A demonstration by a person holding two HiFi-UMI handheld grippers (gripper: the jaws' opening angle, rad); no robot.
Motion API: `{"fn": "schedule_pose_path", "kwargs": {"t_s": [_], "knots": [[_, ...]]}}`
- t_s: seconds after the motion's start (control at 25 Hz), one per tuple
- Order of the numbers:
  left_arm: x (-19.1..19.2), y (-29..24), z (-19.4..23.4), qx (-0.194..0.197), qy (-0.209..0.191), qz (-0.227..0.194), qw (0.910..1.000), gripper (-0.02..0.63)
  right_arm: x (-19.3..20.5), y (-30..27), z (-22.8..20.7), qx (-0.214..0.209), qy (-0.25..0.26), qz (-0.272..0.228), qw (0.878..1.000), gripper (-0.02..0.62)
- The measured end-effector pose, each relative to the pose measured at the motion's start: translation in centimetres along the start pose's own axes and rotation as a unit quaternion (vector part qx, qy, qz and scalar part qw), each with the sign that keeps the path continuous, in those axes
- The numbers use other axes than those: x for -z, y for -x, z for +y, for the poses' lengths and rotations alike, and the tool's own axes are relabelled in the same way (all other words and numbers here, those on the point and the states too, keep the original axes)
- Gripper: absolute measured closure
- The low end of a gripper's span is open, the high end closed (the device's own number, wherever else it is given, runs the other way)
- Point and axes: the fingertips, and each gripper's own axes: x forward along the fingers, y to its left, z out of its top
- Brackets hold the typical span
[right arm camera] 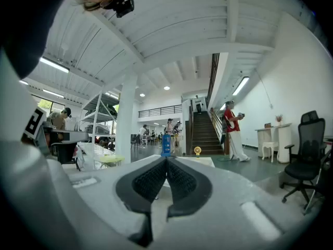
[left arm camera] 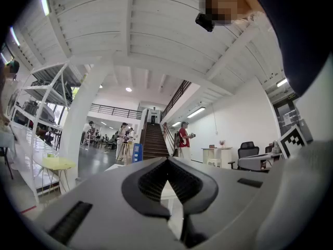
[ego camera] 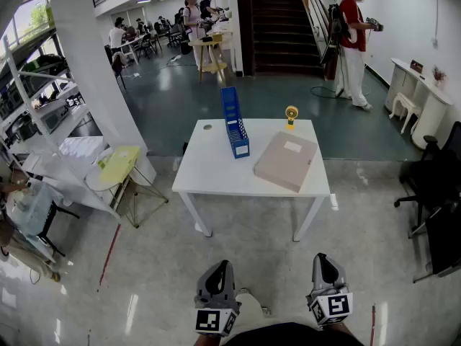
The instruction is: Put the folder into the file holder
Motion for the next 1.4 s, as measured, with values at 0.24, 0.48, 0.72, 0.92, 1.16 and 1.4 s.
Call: {"fn": "schedule_pose_path", "kwargs": {"t_s": [0.24, 0.48, 0.72, 0.92, 1.16, 1.4], "knots": [[-0.3, -0.6, -0.2, 0.002, -0.005, -0.011, 0.9999, 0.609, -1.2, -0.7, 0.4, -0.002, -0.003, 0.0, 1.0, 0.594], [-0.1, -0.8, -0.4, 0.002, -0.003, -0.01, 0.9999, 0.607, -0.9, -0.8, 0.1, 0.0, -0.002, 0.0, 1.0, 0.594], [-1.1, -1.1, -1.1, 0.023, -0.014, -0.04, 0.9988, 0.607, -1.2, -0.8, -0.5, 0.014, -0.001, -0.02, 1.0, 0.592], [-1.3, -0.9, -1.2, 0.033, -0.017, -0.055, 0.9978, 0.59, -1.6, -0.8, -0.8, 0.012, 0.003, -0.033, 0.999, 0.524], [-1.3, -1.9, -0.5, 0.028, -0.033, -0.057, 0.9974, 0.315, -2.4, -1.3, -1.0, 0.018, 0.002, -0.059, 0.998, 0.314], [-0.1, -3.6, -0.2, 0.034, -0.027, -0.028, 0.9987, 0.046, -2.4, -2.0, -1.4, 0.014, 0.004, -0.064, 0.998, 0.169]]}}
